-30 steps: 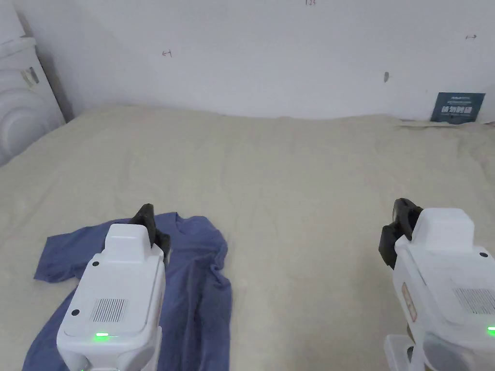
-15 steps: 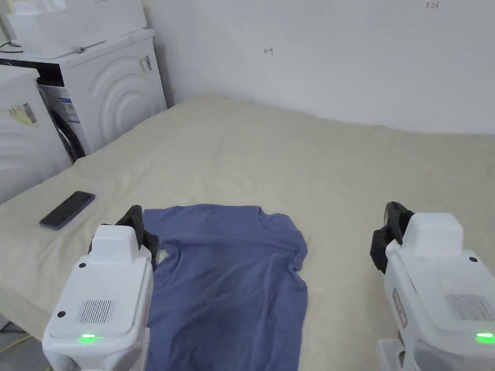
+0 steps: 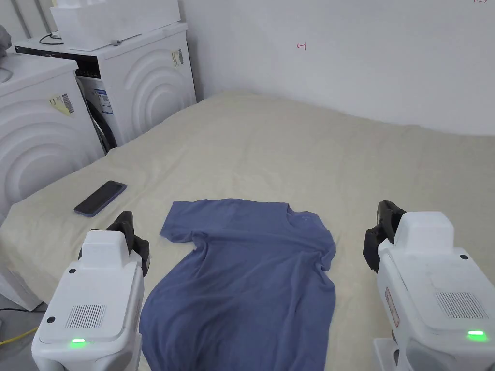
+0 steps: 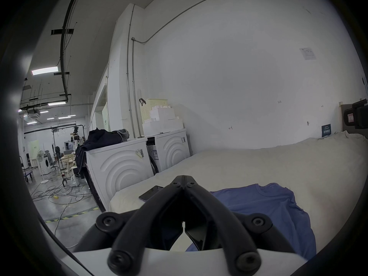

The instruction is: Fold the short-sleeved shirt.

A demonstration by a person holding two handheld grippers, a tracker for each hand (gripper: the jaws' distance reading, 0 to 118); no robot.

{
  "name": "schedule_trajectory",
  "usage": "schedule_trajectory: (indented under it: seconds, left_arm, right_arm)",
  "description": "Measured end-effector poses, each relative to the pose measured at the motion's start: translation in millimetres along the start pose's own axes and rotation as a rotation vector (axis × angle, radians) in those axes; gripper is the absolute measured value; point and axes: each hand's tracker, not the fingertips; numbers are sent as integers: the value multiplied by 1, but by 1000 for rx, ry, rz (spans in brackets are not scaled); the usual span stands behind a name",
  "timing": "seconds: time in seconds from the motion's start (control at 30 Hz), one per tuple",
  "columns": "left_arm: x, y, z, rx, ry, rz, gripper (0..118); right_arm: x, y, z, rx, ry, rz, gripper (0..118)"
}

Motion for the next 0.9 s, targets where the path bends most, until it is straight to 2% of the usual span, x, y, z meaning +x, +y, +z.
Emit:
schedule_trajectory:
  seconds: [0.13,0.3,0.57,0.63,0.67,0.73,0.8,0.83,0.9]
  left_arm:
    - [6,2,-6,-8,-20,2,0]
    - [23,8,-31,-106,-115,-9,0]
    - [68,7,-101,-452,-351,63,0]
    - [81,-2,-124,-507,-372,81,14]
    - [89,-7,-135,-556,-375,59,26]
    - [103,-16,-148,-615,-390,46,68]
    - [117,-29,-164,-707,-394,49,97]
    - [123,-36,-172,-753,-399,51,103]
    - [134,-51,-183,-819,-409,59,103]
  right_arm:
    - [5,1,0,-2,-6,-1,0]
    - [14,0,0,-4,-23,5,0]
    - [33,-6,-7,-28,-58,9,0]
    - [38,-8,-9,-37,-68,8,0]
    - [41,-10,-11,-41,-75,7,0]
    - [47,-12,-13,-51,-89,4,0]
    - [52,-15,-15,-62,-102,2,0]
    - [55,-16,-16,-67,-108,0,0]
    - [60,-18,-17,-79,-118,-4,0]
